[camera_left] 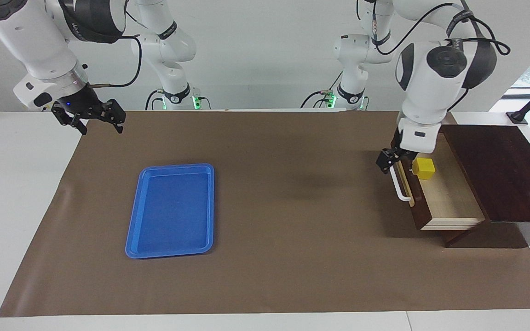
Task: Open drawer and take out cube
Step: 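Pull the drawer open toward the robot with the left gripper, then grasp the yellow cube with the left gripper while the right gripper reaches forward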
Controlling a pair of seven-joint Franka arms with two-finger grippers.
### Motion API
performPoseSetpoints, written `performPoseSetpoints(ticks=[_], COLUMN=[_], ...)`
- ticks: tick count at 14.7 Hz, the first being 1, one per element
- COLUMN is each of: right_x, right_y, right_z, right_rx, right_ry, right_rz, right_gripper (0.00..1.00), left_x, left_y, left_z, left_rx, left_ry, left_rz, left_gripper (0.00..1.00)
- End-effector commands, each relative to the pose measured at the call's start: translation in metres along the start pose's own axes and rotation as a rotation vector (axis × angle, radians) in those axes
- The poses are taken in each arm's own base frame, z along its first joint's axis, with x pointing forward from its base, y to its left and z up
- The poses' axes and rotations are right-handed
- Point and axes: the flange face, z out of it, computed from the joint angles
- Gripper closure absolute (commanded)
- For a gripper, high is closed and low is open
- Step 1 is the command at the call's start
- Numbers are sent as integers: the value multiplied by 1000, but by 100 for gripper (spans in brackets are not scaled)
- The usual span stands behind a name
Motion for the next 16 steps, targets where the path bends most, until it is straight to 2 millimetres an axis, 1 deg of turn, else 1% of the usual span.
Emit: performPoseSetpoints(ticks=[1, 2, 4, 5, 7, 8, 10, 11, 12, 13, 14, 15, 16], right_x=[-6, -6, -6, -6, -6, -6, -6, -6, -7, -9, -11, -13, -14], right_y=[2, 2, 2, 2, 1, 2, 2, 1, 0, -2, -3, -5, -9], right_z=[-1, -1, -1, 0, -1, 0, -1, 1, 3, 6, 11, 14, 22], right_rx=[-18, -18, -18, -18, -18, -18, -14, -11, -7, -7, -5, -2, 2], right_ry=[-4, -4, -4, -4, -4, -6, -3, -5, -9, -9, -18, -14, -20], right_rz=[-19, -21, -21, -21, -22, -19, -19, -19, -21, -23, -4, 49, 106], right_gripper=[0, 0, 0, 0, 0, 0, 0, 0, 0, 0, 0, 0, 0], left_x=[16, 22, 30, 31, 27, 23, 31, 30, 31, 29, 26, 25, 24], left_y=[-30, -42, -68, -75, -93, -96, -114, -123, -128, -127, -124, -120, -114], left_z=[1, 3, 19, 28, 52, 63, 74, 82, 86, 93, 95, 95, 96], left_rx=[3, 4, 8, -8, -27, -25, -12, 1, 2, 3, 4, -5, -15], left_ry=[-30, -28, -30, -16, 0, -2, -12, -22, -22, -26, -26, -20, -15], left_rz=[-267, -322, -425, -477, -533, -538, -645, -706, -733, -747, -775, -810, -829], left_gripper=[0, 0, 0, 0, 0, 0, 0, 0, 0, 0, 0, 0, 0])
